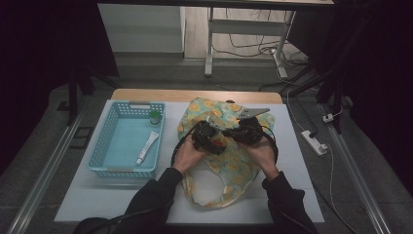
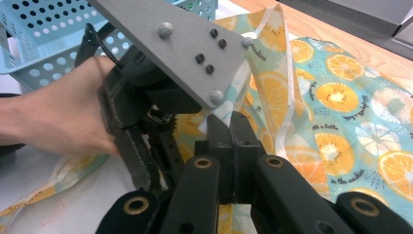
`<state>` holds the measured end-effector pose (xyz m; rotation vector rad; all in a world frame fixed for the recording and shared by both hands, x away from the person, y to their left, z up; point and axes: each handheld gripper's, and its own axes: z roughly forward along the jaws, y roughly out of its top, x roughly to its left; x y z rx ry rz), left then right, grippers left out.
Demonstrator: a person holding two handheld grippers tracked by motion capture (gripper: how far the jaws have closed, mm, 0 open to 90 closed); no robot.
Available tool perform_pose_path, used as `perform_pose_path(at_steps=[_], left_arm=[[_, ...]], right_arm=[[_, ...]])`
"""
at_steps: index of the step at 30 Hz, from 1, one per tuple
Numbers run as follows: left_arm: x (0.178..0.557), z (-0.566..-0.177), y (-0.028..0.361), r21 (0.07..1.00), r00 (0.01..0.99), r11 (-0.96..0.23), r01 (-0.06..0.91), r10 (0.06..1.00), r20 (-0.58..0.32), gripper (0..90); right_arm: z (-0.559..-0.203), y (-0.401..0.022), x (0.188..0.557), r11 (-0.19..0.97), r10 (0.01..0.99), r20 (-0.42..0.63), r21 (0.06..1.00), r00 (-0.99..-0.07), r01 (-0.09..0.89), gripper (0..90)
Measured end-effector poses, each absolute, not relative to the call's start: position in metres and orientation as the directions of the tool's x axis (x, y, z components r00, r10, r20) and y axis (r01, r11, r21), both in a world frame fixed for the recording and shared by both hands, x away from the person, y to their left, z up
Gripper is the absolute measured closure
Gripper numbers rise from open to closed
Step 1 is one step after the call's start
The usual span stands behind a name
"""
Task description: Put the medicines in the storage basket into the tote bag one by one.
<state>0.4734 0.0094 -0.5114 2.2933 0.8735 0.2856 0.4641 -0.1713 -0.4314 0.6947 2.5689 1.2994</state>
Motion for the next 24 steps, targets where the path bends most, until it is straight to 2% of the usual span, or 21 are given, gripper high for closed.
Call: perform_pose_path(at_steps=[8,14,24], left_arm=[[0.462,-0.500,0.019,0.663,0.761,-0.528,0.530,0.641,-0.098,6.7],[0.451,-0.489,0.031,0.682,0.769,-0.485,0.547,0.612,-0.183,2.4],[0.429,-0.476,0.050,0.703,0.792,-0.474,0.530,0.573,-0.211,0.0]], right_arm=[[-0.430,-0.173,0.464,0.499,0.488,0.050,0.803,-0.871,0.326,90.0],[-0.429,-0.174,0.464,0.495,0.492,0.051,0.805,-0.869,0.327,90.0],[-0.427,-0.176,0.464,0.489,0.494,0.050,0.810,-0.868,0.325,90.0]])
